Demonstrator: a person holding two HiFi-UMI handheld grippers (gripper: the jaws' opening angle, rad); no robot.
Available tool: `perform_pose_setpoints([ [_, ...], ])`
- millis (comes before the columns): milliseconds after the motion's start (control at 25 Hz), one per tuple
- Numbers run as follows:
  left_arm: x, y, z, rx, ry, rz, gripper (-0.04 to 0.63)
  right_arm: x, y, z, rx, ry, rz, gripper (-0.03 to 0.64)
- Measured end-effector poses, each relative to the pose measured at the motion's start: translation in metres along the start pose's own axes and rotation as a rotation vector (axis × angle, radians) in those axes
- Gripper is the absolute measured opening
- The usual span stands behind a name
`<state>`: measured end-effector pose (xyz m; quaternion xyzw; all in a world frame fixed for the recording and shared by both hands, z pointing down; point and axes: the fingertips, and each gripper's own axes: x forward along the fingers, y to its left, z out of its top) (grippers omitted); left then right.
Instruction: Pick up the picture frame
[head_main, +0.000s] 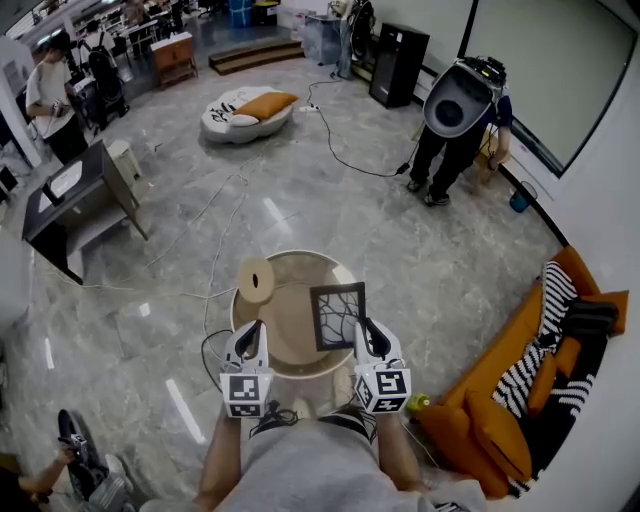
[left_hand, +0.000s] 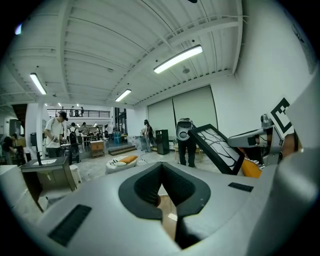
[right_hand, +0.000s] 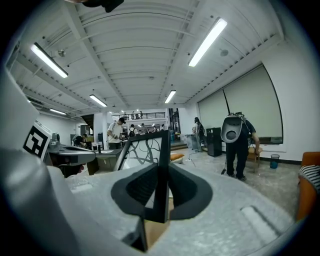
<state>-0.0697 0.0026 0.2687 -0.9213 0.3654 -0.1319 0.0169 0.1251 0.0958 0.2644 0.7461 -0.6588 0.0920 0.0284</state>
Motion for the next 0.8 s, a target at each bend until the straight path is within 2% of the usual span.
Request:
perform_pose_setpoints([
  [800, 0.008, -0.001, -0.012, -0.014, 0.023, -0.01, 0.017, 0.006, -0.004, 0.002, -0.001, -0.005, -0.012, 0.064],
])
